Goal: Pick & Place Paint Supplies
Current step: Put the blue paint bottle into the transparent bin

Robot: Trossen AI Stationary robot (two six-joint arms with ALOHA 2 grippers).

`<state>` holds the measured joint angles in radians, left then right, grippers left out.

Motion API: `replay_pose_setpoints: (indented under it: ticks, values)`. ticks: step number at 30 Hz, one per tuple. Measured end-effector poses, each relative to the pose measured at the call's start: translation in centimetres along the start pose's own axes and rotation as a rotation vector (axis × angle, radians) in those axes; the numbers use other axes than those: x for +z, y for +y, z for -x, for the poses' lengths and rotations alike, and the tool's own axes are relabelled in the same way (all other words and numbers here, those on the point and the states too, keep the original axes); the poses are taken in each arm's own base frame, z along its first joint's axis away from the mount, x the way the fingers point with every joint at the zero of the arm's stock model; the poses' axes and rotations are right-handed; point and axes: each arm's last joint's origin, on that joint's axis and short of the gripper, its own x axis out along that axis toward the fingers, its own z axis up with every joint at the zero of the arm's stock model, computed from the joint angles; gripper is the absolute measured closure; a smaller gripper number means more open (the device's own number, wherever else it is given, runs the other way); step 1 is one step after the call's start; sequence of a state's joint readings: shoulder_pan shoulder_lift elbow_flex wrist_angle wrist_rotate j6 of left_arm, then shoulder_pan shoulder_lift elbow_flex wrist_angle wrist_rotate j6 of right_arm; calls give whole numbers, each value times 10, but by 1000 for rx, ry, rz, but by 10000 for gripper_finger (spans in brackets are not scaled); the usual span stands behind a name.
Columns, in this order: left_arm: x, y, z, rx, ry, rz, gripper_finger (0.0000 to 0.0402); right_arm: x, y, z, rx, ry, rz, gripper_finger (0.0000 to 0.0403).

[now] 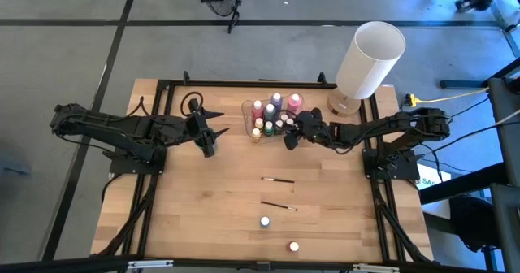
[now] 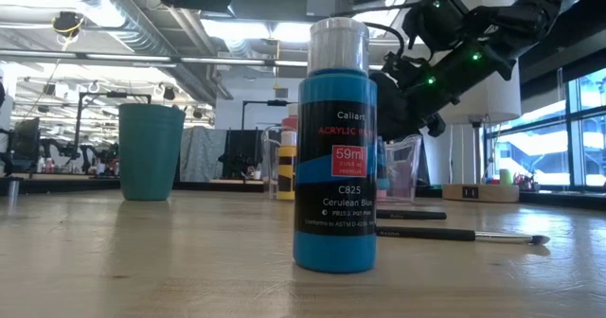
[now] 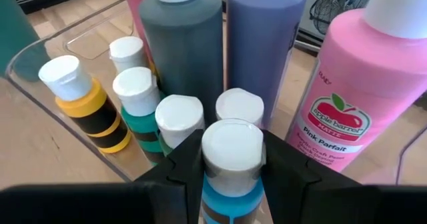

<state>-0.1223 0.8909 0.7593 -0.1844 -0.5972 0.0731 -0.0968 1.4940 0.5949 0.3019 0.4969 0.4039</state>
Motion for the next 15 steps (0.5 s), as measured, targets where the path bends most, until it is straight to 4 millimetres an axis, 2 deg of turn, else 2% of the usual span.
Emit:
replay_pose_setpoints:
  ticks: [15]
  values:
    - [0, 0, 0, 0, 0, 8, 169, 0, 0, 0, 8, 8, 21, 274]
